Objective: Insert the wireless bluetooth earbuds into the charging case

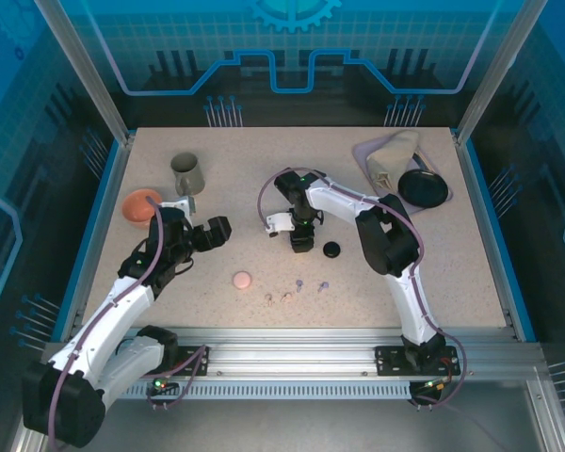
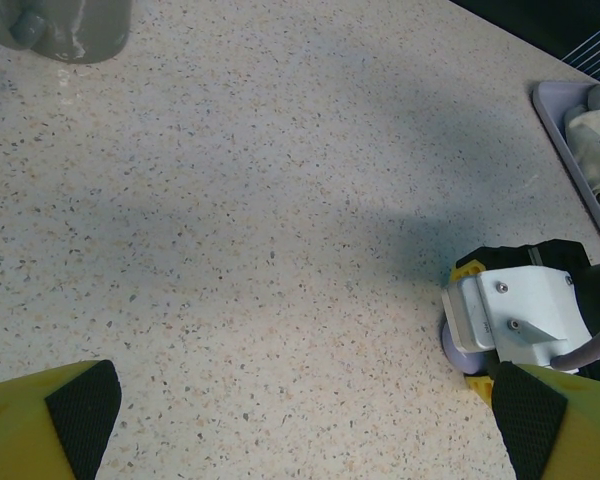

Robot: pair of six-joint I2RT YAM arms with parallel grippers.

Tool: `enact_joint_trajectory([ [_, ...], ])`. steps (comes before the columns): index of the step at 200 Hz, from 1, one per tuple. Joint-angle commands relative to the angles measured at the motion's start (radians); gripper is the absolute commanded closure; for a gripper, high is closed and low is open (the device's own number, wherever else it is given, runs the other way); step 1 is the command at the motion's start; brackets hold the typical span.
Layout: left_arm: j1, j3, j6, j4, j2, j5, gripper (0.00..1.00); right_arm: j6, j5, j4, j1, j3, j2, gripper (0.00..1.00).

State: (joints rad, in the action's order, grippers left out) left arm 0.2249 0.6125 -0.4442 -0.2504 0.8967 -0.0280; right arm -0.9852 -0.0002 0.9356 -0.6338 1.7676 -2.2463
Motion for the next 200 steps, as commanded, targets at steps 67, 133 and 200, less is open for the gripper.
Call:
enact_joint_trajectory([
  [67,-0.011,0.004,-0.004,-0.002,0.021,0.047,0.01,0.029,-0.054,0.003,0.023,-0.009,-0.011,0.45],
  [133,-0.012,0.006,-0.025,0.049,0.064,0.151,0.01,0.047,-0.095,-0.080,0.053,-0.134,0.149,0.49],
  [200,-0.016,0.020,-0.063,0.195,0.146,0.379,0.03,0.127,-0.195,-0.214,0.096,-0.343,0.428,0.50],
])
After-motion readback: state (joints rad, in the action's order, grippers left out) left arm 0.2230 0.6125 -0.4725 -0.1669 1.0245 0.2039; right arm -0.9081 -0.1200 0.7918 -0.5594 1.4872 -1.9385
